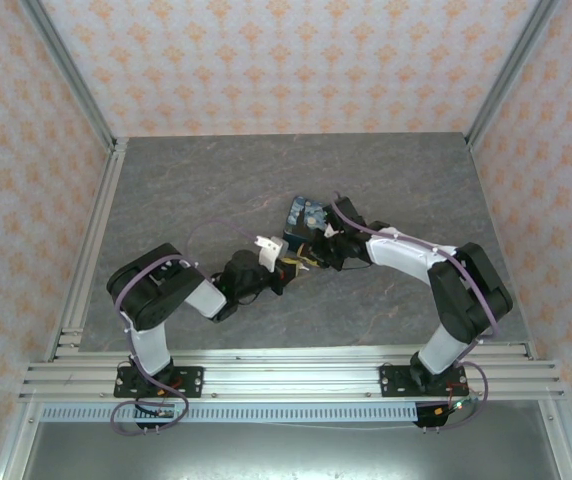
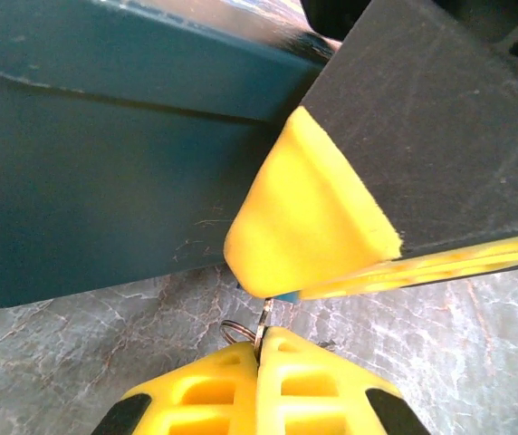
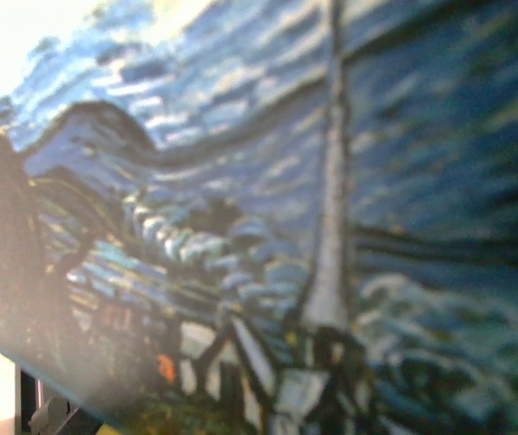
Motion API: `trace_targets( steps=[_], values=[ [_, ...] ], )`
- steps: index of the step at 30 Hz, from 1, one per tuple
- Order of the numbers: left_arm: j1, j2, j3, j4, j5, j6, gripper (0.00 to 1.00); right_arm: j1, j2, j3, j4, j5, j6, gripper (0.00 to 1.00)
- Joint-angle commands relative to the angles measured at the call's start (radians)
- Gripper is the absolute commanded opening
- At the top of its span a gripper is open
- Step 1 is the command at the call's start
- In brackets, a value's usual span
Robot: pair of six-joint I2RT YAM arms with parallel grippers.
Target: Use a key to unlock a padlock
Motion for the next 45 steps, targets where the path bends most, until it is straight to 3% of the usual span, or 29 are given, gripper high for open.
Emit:
trace_targets(
  steps=[1, 9, 16, 21, 27, 33, 36, 40, 45],
  values=[
    [0.016, -0.001, 0.040, 0.157, 0.203, -0.071, 0.00, 0.019, 0.019, -0.008, -0.028, -0.190, -0.014, 0.00],
    [0.097, -0.003, 0.097, 0.125, 0.396, -0.160, 0.00, 0.016, 0.021, 0.021, -0.097, -0.235, -0.130, 0.00],
    [0.125, 0.063, 0.147, 0.178, 0.444, -0.233, 0.00, 0.016, 0.010, -0.004, -0.058, -0.263, -0.109, 0.00],
    [0.083, 0.005, 0.111, 0.120, 0.288, -0.135, 0.00, 0.017, 0.015, -0.020, -0.008, -0.242, -0.025, 0.00],
    [-0.134, -0.122, 0.108, -0.179, -0.103, 0.202, 0.00, 0.046, 0.040, -0.007, 0.051, -0.221, 0.080, 0.00],
    [-0.280, -0.132, 0.111, -0.240, -0.445, 0.443, 0.00, 0.053, 0.063, 0.013, -0.015, -0.194, 0.090, 0.00],
    [-0.299, -0.131, 0.120, -0.270, -0.474, 0.488, 0.00, 0.056, 0.069, 0.036, -0.078, -0.164, 0.078, 0.00],
    [-0.289, -0.091, 0.106, -0.222, -0.433, 0.432, 0.00, 0.062, 0.074, 0.052, -0.102, -0.123, 0.080, 0.00],
    [-0.280, -0.024, 0.083, -0.112, -0.397, 0.335, 0.00, 0.074, 0.078, 0.049, -0.108, -0.074, 0.084, 0.11]
  ],
)
